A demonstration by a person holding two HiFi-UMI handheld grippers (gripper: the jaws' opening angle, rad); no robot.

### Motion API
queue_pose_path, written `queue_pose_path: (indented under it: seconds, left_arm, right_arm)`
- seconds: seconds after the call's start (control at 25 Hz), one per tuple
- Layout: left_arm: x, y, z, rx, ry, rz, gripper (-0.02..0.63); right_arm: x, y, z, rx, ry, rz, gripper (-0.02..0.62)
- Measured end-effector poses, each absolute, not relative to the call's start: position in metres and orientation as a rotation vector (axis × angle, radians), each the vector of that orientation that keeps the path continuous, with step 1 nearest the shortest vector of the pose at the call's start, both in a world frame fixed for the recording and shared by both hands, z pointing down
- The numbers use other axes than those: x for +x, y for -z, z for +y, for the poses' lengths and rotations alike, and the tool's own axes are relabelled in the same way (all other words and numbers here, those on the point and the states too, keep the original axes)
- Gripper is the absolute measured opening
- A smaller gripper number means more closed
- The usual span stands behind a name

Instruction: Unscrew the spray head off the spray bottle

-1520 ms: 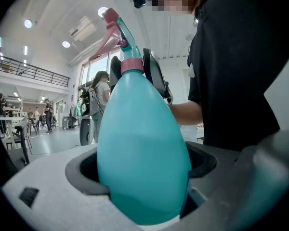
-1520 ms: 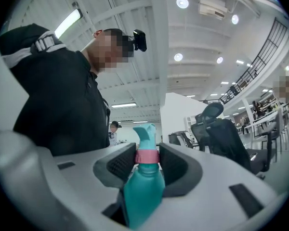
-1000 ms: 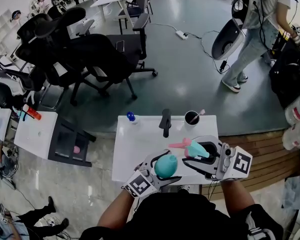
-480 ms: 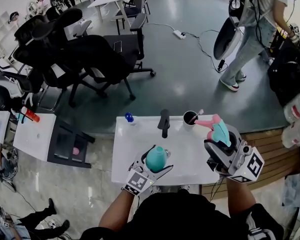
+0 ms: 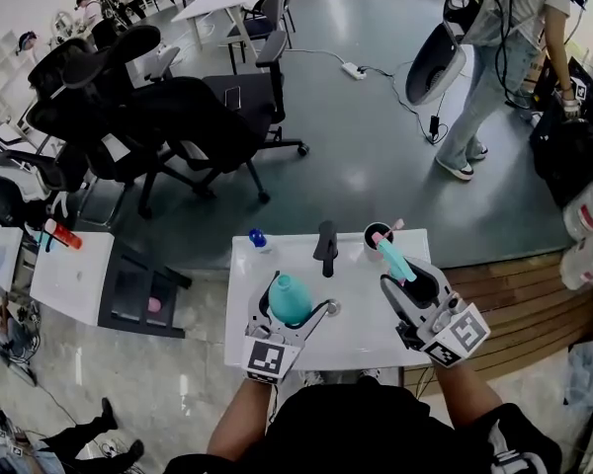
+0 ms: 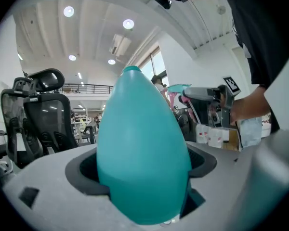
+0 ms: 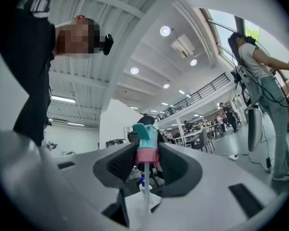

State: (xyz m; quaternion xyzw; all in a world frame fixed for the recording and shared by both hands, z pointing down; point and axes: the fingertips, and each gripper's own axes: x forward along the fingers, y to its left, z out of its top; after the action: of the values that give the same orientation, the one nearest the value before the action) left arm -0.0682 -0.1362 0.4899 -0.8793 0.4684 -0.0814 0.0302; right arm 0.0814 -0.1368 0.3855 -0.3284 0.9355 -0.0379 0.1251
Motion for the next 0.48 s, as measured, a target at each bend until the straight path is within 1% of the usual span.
queue_pose_path:
  seconds: [0.28,0.48]
  left_arm:
    - [-0.077,-0.474,-0.139,-2.659,0.198,1.492,0.468]
    - [-0.080,-0.470,-0.139,-2.651,0.175,1.511,0.468]
  right_arm:
    - [0.081,-0.413,-0.142,-1.037,0.171,2.723,0.155]
    - [0.078,-0.414,-0.147,-1.078,0.117,2.734,0.153]
